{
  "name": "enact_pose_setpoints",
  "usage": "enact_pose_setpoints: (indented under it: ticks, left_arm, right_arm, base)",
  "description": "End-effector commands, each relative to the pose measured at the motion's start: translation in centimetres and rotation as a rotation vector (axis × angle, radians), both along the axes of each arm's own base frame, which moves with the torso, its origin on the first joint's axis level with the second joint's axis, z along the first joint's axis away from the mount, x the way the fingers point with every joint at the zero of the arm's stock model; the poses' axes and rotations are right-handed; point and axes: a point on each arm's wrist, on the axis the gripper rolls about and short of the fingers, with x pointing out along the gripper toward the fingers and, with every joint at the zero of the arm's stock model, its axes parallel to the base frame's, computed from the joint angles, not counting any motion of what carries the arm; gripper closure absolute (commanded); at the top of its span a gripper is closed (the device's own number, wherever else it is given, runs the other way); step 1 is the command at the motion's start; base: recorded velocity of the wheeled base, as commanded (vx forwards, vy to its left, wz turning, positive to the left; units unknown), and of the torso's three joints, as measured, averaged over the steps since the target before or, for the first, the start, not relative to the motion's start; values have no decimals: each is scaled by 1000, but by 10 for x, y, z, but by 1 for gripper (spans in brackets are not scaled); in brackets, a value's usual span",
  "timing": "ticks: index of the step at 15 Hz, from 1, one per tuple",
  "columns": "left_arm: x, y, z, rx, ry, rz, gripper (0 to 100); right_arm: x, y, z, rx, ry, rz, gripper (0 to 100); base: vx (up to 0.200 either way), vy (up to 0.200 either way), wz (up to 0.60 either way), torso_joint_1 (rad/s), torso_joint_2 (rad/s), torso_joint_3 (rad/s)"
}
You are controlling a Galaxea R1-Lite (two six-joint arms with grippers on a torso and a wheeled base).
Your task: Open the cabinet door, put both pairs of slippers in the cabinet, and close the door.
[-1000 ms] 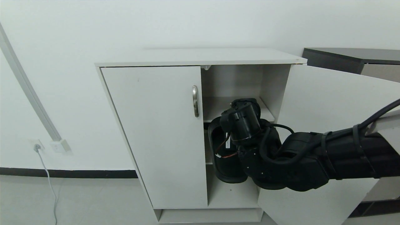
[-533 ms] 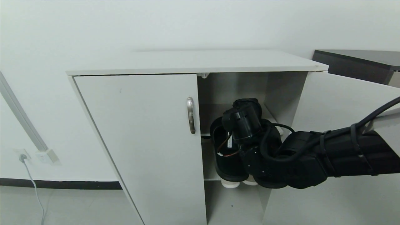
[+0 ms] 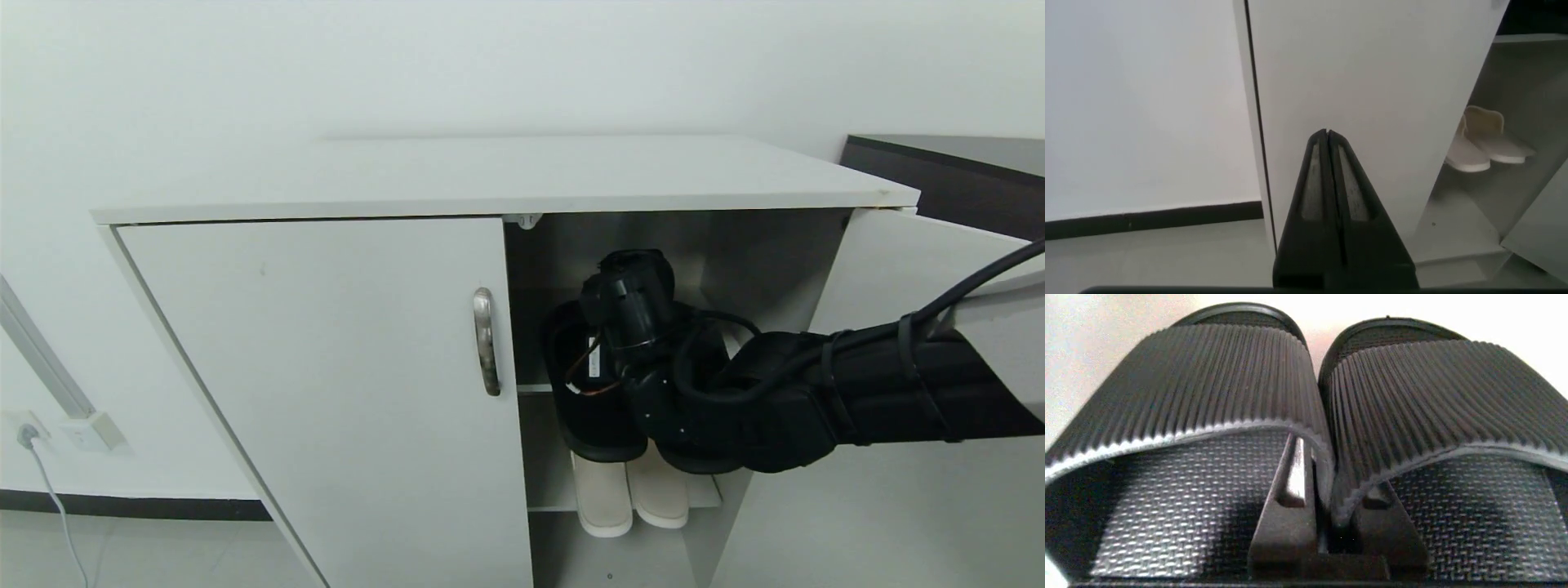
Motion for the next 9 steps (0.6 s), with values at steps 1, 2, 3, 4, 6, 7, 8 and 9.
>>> enact_pose_setpoints:
  ticks: [1, 2, 3, 4, 6, 7, 8, 9]
  left_arm:
    - [0, 0, 0, 0, 0, 1, 100]
    - [0, 0, 0, 0, 0, 1, 100]
    - [0, 0, 0, 0, 0, -1, 100]
    - [0, 0, 0, 0, 0, 1, 100]
    - [0, 0, 0, 0, 0, 1, 100]
    - [0, 0, 0, 0, 0, -1, 100]
    - [0, 0, 0, 0, 0, 1, 100]
    - [0, 0, 0, 0, 0, 1, 100]
  right_arm:
    - [21, 1, -3, -2, -8, -20, 100]
    - [29, 2, -4, 4, -14, -31, 100]
    - [38, 3, -4, 4, -20, -43, 100]
    - [46, 1, -7, -8, -20, -55, 100]
    - [56, 1, -2, -7, -24, -54, 100]
    - [59, 1, 1, -9, -22, -57, 100]
    - [61, 1, 4, -9, -22, -60, 100]
    - [65, 0, 10, -5, -26, -68, 100]
  base:
    - [0, 0, 0, 0, 0, 0]
    - [0, 0, 0, 0, 0, 0]
    - [0, 0, 0, 0, 0, 0]
    - [0, 0, 0, 0, 0, 0]
    - [0, 0, 0, 0, 0, 0]
    - [0, 0, 0, 0, 0, 0]
    - [0, 0, 0, 0, 0, 0]
    - [0, 0, 0, 0, 0, 0]
